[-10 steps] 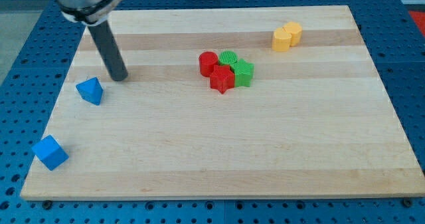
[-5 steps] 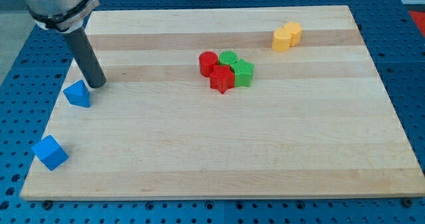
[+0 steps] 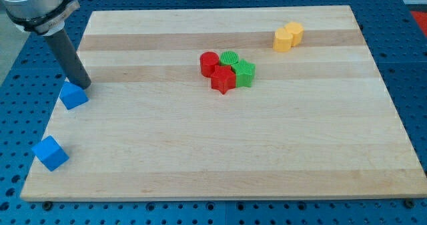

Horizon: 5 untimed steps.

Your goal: Move the blue triangle above the blue cube

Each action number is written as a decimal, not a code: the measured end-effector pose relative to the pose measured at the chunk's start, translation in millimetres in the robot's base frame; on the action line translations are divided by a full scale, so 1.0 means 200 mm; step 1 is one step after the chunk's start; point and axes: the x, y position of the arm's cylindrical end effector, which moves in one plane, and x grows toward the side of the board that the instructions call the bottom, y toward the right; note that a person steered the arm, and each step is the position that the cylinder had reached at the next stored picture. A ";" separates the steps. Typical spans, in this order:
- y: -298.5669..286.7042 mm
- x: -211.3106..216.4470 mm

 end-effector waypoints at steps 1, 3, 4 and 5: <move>-0.01 0.01; -0.02 0.16; -0.02 0.28; -0.02 0.38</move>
